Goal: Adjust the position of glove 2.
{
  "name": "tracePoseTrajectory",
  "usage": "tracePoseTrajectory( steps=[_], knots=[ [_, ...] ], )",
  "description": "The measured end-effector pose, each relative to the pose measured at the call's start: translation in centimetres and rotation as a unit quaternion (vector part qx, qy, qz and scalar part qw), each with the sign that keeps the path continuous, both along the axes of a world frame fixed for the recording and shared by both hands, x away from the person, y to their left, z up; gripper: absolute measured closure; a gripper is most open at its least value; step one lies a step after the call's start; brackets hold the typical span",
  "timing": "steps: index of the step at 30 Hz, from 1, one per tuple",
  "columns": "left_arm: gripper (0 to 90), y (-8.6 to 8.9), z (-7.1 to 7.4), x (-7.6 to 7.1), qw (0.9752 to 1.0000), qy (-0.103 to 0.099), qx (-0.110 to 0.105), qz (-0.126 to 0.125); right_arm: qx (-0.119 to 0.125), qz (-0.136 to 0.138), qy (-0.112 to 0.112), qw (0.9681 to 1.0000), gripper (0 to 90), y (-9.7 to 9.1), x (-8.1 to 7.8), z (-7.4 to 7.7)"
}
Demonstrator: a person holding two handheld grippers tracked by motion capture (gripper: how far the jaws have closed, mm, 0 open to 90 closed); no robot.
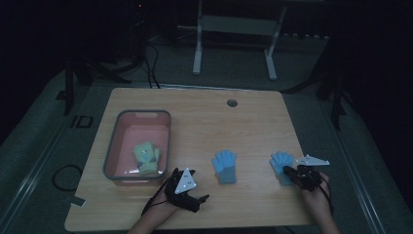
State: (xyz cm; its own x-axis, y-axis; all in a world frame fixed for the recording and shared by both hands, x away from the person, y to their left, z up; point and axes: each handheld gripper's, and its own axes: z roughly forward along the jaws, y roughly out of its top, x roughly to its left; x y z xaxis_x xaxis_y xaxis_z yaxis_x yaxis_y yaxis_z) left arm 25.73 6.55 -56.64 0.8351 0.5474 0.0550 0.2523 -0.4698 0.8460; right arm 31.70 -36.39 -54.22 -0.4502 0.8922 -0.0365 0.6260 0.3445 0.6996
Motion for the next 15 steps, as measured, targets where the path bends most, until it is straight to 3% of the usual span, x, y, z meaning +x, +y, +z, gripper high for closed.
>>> tracePoseTrajectory(
  steps=[9,15],
  knots=[
    [5.7,0.0,0.0,0.0,1.0,-0.002,-0.001,0.0,0.023,-0.039,-0.026,0.9987,86.5,2.1,-0.3,3.7],
    [5.6,0.1,0.0,0.0,1.0,-0.002,-0.004,0.001,0.011,-0.046,-0.037,0.9982,86.6,3.9,-0.4,5.4]
  ],
)
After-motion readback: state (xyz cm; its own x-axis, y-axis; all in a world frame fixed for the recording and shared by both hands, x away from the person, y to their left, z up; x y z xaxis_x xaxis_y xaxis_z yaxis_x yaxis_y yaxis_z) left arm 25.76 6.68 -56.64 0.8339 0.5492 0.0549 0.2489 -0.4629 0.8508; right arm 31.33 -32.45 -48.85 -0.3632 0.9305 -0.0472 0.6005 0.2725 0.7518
